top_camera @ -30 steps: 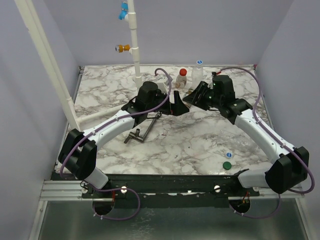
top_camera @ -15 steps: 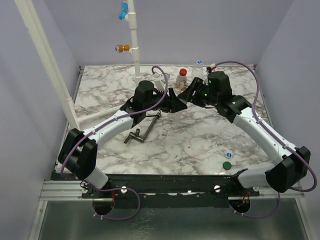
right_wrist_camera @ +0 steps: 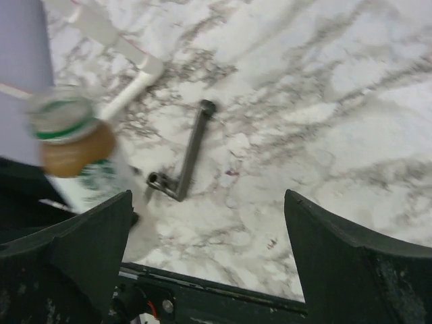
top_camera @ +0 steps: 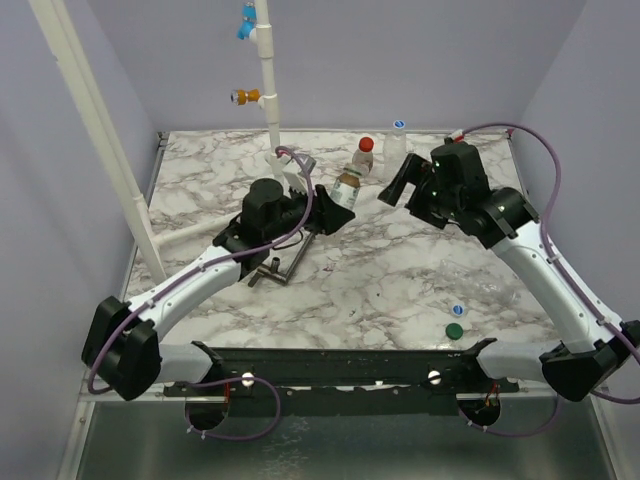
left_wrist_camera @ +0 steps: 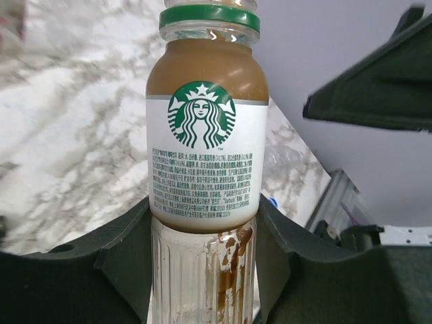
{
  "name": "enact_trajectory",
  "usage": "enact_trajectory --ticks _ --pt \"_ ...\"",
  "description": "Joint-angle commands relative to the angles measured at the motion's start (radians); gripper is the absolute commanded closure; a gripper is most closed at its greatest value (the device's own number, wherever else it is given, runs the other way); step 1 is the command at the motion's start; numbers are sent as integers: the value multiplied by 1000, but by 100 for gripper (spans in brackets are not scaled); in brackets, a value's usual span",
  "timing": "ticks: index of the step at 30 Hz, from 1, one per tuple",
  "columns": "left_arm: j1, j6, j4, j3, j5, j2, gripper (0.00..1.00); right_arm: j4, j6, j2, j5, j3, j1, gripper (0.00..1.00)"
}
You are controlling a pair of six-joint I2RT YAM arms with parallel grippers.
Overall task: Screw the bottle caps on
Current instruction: Screw the bottle cap onto the plastic bottle.
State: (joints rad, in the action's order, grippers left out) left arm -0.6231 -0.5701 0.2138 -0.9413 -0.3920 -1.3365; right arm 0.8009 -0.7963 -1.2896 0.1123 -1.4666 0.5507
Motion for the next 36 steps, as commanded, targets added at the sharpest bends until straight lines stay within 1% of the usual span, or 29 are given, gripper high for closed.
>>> enact_trajectory --ticks 1,3,6,11,14,17,20,25,27,29,33,36 --pt "0 157 -13 50 217 150 78 263 -120 81 139 103 2 5" --pt "0 201 -24 70 259 198 78 311 -175 112 146 171 0 5" --pt "-3 244 -57 82 287 243 78 370 -269 146 122 282 -1 5" --pt "-3 273 -72 122 335 289 78 392 -452 208 44 540 -6 3" --pt "-3 286 -72 137 357 308 78 396 -572 250 48 684 -10 0" --pt "-3 291 -72 146 367 323 78 387 -670 287 68 774 -15 0" --pt "-2 300 -73 150 378 326 78 366 -727 286 97 822 -17 0" --pt "-3 297 -74 150 372 322 78 362 -731 208 220 800 -24 0" --pt "-3 297 -75 148 368 321 78 332 -708 180 239 799 -38 0" --pt "-3 297 -78 146 371 322 78 259 -651 161 206 824 -77 0" --pt "-3 301 -85 143 380 330 78 118 -552 142 114 909 -199 0" --pt "-3 306 -91 145 384 335 78 62 -518 160 109 937 -244 0"
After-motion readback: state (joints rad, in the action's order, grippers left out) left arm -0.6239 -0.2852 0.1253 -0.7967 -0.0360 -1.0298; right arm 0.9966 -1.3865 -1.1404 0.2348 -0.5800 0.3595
